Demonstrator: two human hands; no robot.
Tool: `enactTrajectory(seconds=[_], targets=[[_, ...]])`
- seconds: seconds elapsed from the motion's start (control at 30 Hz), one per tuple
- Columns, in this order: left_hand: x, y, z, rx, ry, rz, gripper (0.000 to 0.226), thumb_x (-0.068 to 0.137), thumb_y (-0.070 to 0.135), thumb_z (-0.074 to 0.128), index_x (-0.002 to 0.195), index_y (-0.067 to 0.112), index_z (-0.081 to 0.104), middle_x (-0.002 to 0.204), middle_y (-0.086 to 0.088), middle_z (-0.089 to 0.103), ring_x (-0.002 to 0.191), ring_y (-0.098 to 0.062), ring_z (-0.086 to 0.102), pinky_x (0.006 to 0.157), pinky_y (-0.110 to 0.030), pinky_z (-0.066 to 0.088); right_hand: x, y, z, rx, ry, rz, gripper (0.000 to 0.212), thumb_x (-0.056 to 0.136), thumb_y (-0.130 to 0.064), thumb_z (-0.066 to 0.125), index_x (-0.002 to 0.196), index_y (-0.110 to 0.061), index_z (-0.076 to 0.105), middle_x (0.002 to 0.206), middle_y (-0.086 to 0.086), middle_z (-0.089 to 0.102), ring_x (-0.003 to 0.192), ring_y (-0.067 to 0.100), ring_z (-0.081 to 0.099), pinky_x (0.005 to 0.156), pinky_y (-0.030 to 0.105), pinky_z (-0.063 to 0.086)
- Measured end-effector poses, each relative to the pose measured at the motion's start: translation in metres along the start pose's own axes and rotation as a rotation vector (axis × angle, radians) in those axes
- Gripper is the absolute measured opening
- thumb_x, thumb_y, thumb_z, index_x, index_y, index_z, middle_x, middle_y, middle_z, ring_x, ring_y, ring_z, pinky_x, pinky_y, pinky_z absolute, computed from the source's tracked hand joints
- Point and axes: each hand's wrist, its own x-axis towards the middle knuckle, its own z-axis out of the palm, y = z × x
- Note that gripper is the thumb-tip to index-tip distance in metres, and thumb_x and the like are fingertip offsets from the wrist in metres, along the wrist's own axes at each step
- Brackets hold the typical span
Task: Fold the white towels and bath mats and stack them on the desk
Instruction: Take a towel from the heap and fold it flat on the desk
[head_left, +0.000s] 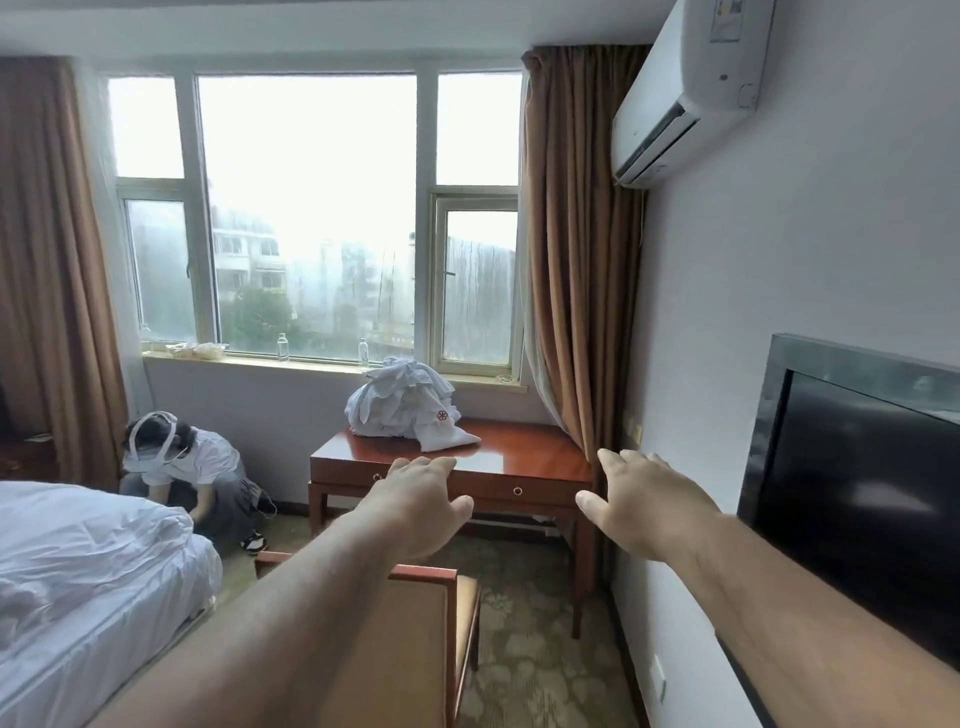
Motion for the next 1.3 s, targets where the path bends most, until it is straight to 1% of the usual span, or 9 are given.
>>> enactTrajectory(seconds=[0.1, 0.2, 0.3, 0.43, 0.5, 0.77, 0.93, 1.2, 1.3], targets=[[0.051, -0.008, 0.014, 0.000, -0.016, 0.019, 0.068, 0.098, 0.050, 0.047, 0.158, 0.028, 0.025, 0.164, 0.002, 0.027, 0.153, -0.022, 0.011, 0.123, -0.047, 0.019, 0.045, 0.006, 0.012, -0.041, 0.026, -0.031, 0.056, 0.099, -0.056, 0.039, 0.144, -0.021, 0.040, 0.143, 0.002, 0.049, 0.135, 0.028, 0.044, 0.105, 0.041, 0.045], [0.110, -0.027, 0.020, 0.008, 0.013, 0.018, 0.064, 0.097, 0.050, 0.048, 0.155, 0.030, 0.029, 0.161, 0.004, 0.033, 0.150, -0.021, 0.019, 0.119, -0.043, 0.024, 0.099, 0.009, 0.025, -0.055, 0.008, -0.016, 0.054, 0.099, -0.055, 0.040, 0.140, -0.020, 0.044, 0.134, 0.003, 0.055, 0.121, 0.026, 0.054, 0.096, 0.040, 0.050], [0.175, -0.046, 0.025, -0.013, 0.032, 0.034, 0.062, 0.097, 0.049, 0.049, 0.154, 0.031, 0.032, 0.157, 0.005, 0.038, 0.146, -0.020, 0.027, 0.116, -0.039, 0.027, 0.160, 0.009, 0.038, -0.067, -0.006, 0.008, 0.057, 0.099, -0.054, 0.041, 0.144, -0.019, 0.042, 0.136, 0.005, 0.053, 0.124, 0.028, 0.053, 0.098, 0.041, 0.049], [0.257, -0.060, 0.036, -0.012, 0.006, 0.053, 0.064, 0.096, 0.049, 0.049, 0.155, 0.035, 0.030, 0.159, 0.004, 0.035, 0.148, -0.019, 0.024, 0.118, -0.038, 0.023, 0.242, 0.006, 0.045, -0.010, 0.064, 0.007, 0.059, 0.099, -0.054, 0.041, 0.149, -0.022, 0.039, 0.141, 0.003, 0.051, 0.125, 0.026, 0.053, 0.098, 0.042, 0.050], [0.296, -0.066, 0.044, -0.007, 0.014, 0.060, 0.065, 0.096, 0.050, 0.049, 0.155, 0.031, 0.030, 0.159, 0.003, 0.036, 0.147, -0.018, 0.025, 0.118, -0.040, 0.024, 0.274, 0.005, 0.059, 0.041, 0.110, 0.001, 0.056, 0.099, -0.052, 0.041, 0.147, -0.023, 0.042, 0.139, 0.001, 0.053, 0.124, 0.025, 0.054, 0.097, 0.041, 0.050], [0.422, -0.073, 0.082, -0.026, 0.041, 0.102, 0.059, 0.096, 0.049, 0.050, 0.151, 0.031, 0.038, 0.151, 0.007, 0.046, 0.142, -0.014, 0.032, 0.115, -0.037, 0.028, 0.396, 0.028, 0.112, 0.002, 0.090, 0.004, 0.050, 0.098, -0.050, 0.040, 0.140, -0.024, 0.047, 0.131, 0.002, 0.055, 0.119, 0.026, 0.053, 0.090, 0.039, 0.046], [0.505, -0.074, 0.107, 0.016, 0.014, 0.066, 0.062, 0.097, 0.047, 0.049, 0.154, 0.028, 0.033, 0.152, 0.005, 0.045, 0.144, -0.017, 0.029, 0.115, -0.038, 0.028, 0.487, 0.054, 0.132, -0.007, 0.092, 0.002, 0.049, 0.098, -0.051, 0.040, 0.138, -0.024, 0.047, 0.129, 0.002, 0.055, 0.120, 0.026, 0.053, 0.091, 0.039, 0.045], [0.646, -0.070, 0.137, 0.034, 0.017, -0.009, 0.071, 0.091, 0.055, 0.049, 0.154, 0.030, 0.032, 0.148, 0.003, 0.049, 0.140, -0.019, 0.034, 0.113, -0.039, 0.032, 0.631, 0.091, 0.171, 0.070, -0.008, -0.034, 0.054, 0.099, -0.052, 0.040, 0.146, -0.026, 0.043, 0.141, 0.001, 0.052, 0.128, 0.025, 0.052, 0.101, 0.042, 0.048], [0.684, -0.071, 0.157, 0.078, 0.020, -0.032, 0.067, 0.094, 0.050, 0.048, 0.155, 0.029, 0.031, 0.151, 0.002, 0.045, 0.142, -0.020, 0.031, 0.116, -0.039, 0.028, 0.671, 0.097, 0.198, 0.116, -0.049, -0.058, 0.054, 0.099, -0.052, 0.042, 0.146, -0.026, 0.043, 0.142, 0.001, 0.052, 0.127, 0.025, 0.054, 0.102, 0.042, 0.048]])
